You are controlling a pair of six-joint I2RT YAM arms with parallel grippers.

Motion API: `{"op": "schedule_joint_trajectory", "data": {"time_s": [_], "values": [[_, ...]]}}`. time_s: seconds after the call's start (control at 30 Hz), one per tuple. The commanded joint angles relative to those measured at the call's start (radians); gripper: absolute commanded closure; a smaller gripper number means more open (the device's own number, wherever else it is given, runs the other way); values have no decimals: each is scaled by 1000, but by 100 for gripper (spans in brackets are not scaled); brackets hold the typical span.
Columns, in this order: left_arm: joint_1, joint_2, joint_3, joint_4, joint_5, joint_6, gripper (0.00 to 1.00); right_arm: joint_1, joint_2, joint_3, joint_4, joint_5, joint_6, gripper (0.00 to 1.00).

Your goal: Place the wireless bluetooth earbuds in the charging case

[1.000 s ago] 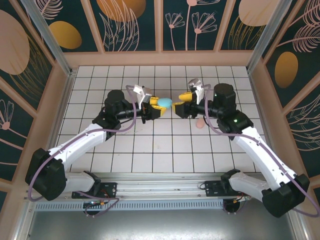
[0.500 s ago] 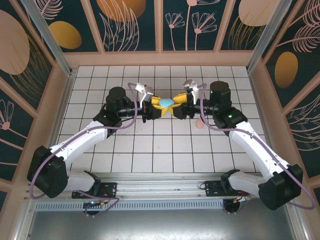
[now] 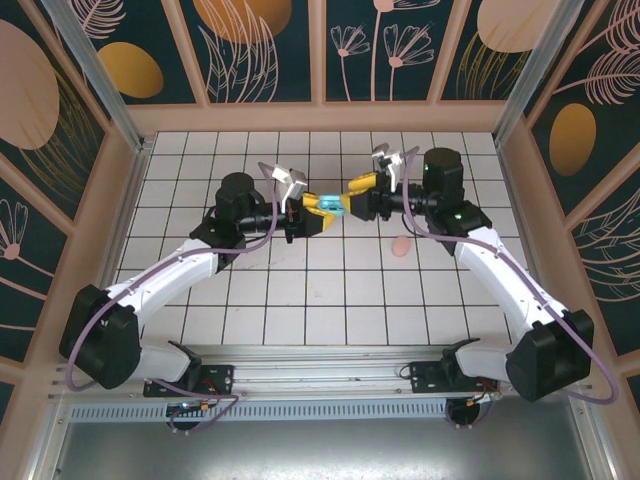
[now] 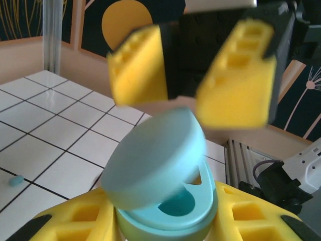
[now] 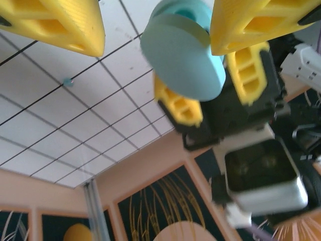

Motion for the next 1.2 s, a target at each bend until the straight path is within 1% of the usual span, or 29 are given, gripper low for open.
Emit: {"op": "schedule_joint_trajectory", "data": {"time_s": [0.0, 0.17, 0.37, 0.5, 0.6, 0.73, 0.87, 1.07, 1.17], "values": [[-18, -8, 4, 109, 98, -27, 95, -18, 48, 40, 38, 55, 45, 45], [-17, -15, 17, 89, 92, -14, 96, -18, 52, 32, 44, 56, 63, 45], [-18, -16, 6, 66, 42, 18, 97, -18, 34, 14, 30, 94, 126, 45], [-18, 0, -19, 118, 27, 2, 97, -17, 17, 3, 12, 75, 150, 44], [-17, 15, -26, 123, 14, 6, 98, -17, -4, -1, 2, 70, 160, 44], [-17, 36, -36, 141, 12, 5, 99, -17, -25, 0, -24, 129, 188, 41], [-17, 60, -44, 186, 14, -19, 99, -17, -22, 15, -71, 147, 184, 40], [-13, 82, -44, 191, 9, -20, 99, -17, -22, 28, -98, 158, 184, 40], [-8, 90, -45, 199, 16, -27, 99, -17, -29, 34, -142, 149, 134, 41]]}}
